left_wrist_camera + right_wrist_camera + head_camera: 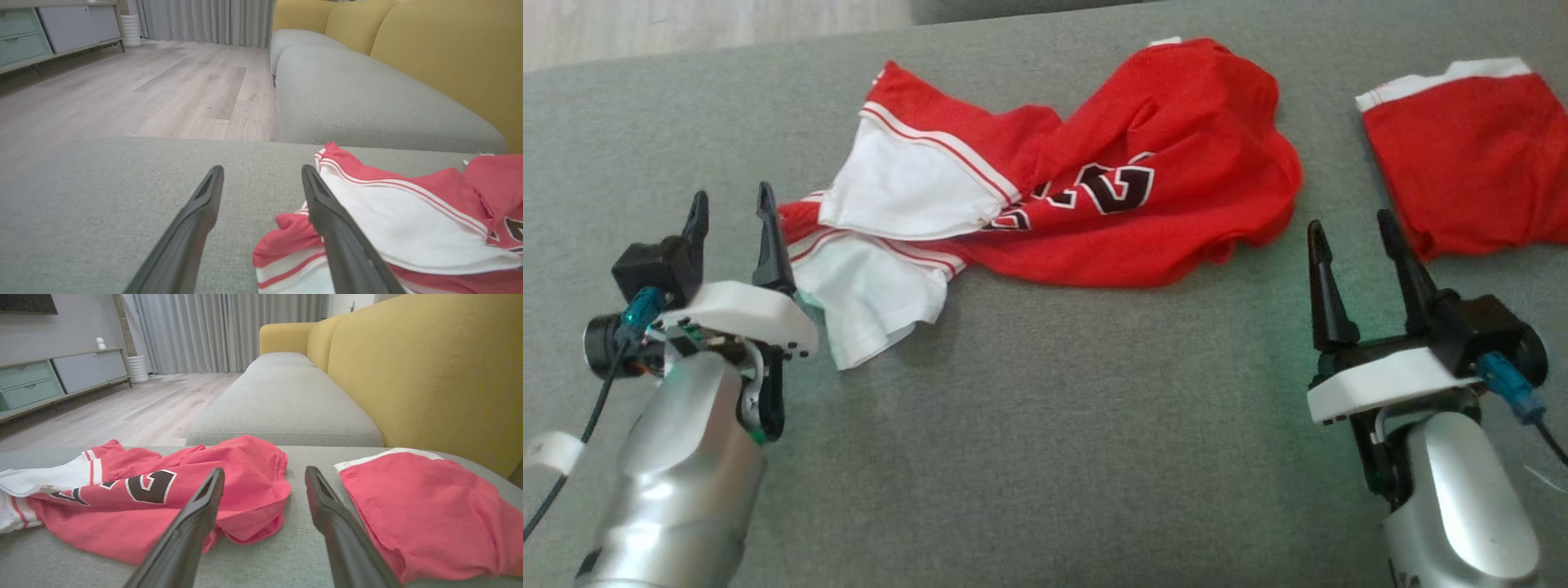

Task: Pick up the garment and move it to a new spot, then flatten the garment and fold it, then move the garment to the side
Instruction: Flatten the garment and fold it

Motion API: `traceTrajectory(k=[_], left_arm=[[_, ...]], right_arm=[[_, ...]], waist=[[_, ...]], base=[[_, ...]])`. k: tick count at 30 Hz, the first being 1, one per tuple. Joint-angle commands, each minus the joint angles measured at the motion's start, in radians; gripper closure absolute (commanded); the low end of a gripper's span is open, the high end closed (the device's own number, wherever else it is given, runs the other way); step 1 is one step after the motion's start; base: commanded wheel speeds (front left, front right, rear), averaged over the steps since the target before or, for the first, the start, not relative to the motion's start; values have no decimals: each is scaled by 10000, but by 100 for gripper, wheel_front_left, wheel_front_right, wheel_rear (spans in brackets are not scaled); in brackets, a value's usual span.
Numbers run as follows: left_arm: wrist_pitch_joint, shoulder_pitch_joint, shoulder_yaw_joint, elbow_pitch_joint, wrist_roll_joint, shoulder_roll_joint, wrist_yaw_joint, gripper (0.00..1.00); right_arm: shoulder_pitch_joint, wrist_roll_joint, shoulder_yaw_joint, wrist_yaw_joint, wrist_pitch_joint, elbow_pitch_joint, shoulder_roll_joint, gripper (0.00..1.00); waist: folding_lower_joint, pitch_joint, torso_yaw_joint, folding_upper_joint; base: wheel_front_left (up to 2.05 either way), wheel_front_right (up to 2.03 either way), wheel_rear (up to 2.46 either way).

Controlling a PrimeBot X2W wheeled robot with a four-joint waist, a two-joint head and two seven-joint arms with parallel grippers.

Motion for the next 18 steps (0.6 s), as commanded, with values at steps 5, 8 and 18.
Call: traceTrajectory(k=[5,8,18], left_arm=[[-122,855,810,-1895,470,114,-6,0],[-122,1698,1050,-2936,715,-163,-77,0],[-123,4031,1228,-4632,1318,-1210,-368,0]], right_arm=[[-148,-10,398,-7,7,-4,-24,0],[8,33,429,-7,-52,196,-24,0],[409,4,263,-7,-13,1014,-24,0]], waist=[[-1,-347,460,0],[-1,-562,681,0],[-1,-1030,1198,0]], base=[[0,0,0],[0,0,0],[0,0,0]])
